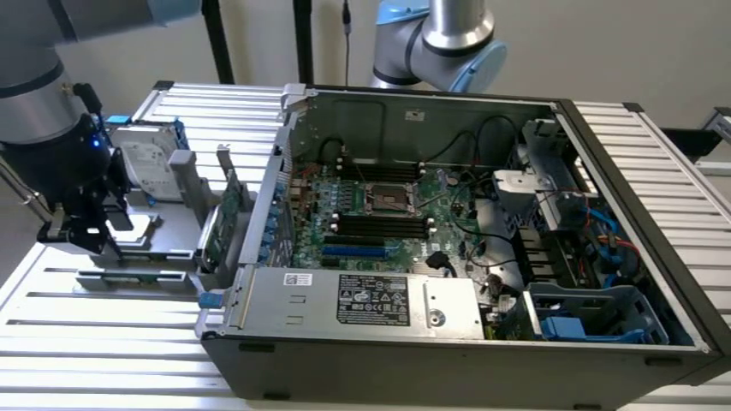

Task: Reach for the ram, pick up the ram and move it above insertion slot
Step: 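Pick up the ram and move it above insertion slot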

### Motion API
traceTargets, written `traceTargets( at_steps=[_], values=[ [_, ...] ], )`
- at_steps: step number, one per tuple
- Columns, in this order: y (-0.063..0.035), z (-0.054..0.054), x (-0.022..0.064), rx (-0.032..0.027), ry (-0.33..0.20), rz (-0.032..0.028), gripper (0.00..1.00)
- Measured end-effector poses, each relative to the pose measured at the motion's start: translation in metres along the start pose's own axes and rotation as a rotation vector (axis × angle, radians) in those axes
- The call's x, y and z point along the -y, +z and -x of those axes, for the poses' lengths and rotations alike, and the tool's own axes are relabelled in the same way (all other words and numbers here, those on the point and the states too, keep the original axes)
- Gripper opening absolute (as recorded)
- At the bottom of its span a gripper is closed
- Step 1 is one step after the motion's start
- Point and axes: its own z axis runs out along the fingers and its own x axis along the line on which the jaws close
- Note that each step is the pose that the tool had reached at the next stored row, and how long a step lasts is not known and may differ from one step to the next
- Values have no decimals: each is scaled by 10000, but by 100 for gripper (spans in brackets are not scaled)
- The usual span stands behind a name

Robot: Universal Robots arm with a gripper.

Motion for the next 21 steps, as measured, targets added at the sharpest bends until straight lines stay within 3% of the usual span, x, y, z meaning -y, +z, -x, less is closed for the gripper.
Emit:
traceTargets(
  at_steps=[21],
  values=[
    [381,-47,10,0,-21,1,48]
  ],
)
